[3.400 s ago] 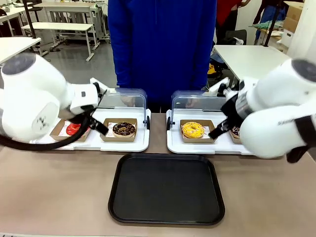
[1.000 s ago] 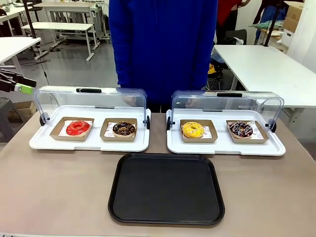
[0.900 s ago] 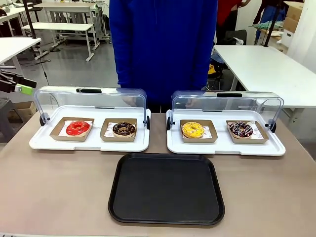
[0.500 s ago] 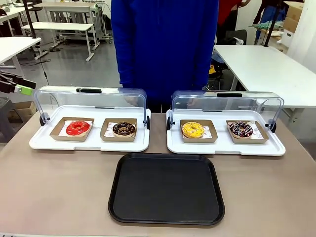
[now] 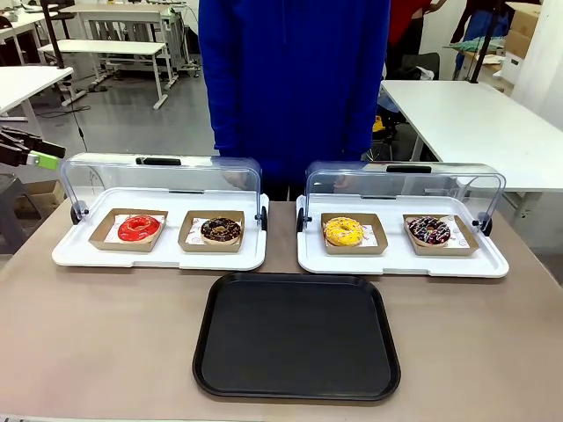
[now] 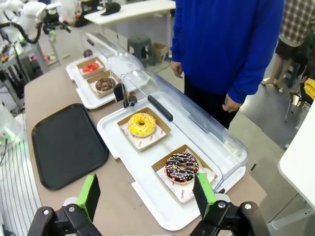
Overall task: Move the first donut from the left to the tray.
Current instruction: Pick up the Paper togo box containing the Donut indicated by the person and place it on the Handle tray.
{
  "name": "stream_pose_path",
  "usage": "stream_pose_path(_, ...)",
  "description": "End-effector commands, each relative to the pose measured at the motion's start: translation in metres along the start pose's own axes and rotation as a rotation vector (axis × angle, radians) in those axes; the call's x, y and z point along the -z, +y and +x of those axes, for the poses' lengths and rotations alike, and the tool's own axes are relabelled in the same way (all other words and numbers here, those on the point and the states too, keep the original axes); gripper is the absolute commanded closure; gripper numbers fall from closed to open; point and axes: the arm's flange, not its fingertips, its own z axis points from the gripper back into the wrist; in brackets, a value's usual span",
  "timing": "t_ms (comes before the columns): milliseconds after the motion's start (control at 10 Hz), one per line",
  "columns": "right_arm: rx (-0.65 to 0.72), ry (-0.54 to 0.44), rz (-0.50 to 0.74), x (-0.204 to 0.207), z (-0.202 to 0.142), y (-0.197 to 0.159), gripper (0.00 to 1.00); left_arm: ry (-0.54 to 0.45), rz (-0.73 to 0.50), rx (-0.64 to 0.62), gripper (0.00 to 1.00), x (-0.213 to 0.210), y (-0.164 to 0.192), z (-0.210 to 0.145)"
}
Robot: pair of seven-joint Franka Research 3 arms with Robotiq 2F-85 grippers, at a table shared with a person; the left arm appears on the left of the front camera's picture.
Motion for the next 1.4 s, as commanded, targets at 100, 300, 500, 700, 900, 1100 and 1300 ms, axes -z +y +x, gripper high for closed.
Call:
stream_pose_path(100, -0.031, -0.029, 0.004, 0.0008, 0.0016, -0.004, 0.0, -0.001, -0.001, 0.004, 0.0, -0.0006, -0.0007, 0.0011)
stream_pose_path(300, -0.031, -0.029, 0.004, 0.0008, 0.0016, -0.004, 0.0, -0.001, -0.001, 0.004, 0.0, -0.0006, -0.0007, 0.0011)
stream_pose_path(500, -0.031, -0.029, 0.004, 0.0008, 0.0016, -0.004, 0.0, -0.001, -0.001, 0.004, 0.0, -0.0006, -0.0007, 0.0011)
stream_pose_path(700, -0.031, -0.029, 0.004, 0.0008, 0.0016, -0.004, 0.0, -0.001, -0.001, 0.004, 0.0, -0.0006, -0.0007, 0.0011)
stream_pose_path(900, -0.031, -0.029, 0.004, 0.0008, 0.0016, -0.004, 0.0, -0.001, -0.001, 0.004, 0.0, -0.0006, -0.0007, 0.0011)
stream_pose_path(1100, -0.031, -0.029, 0.004, 0.0008, 0.0016, -0.004, 0.0, -0.001, -0.001, 0.004, 0.0, -0.0006, -0.0007, 0.0011)
stream_pose_path(1300, -0.031, -0.029, 0.004, 0.0008, 0.0016, -0.004, 0.0, -0.001, -0.001, 0.004, 0.0, -0.0006, -0.0007, 0.0011)
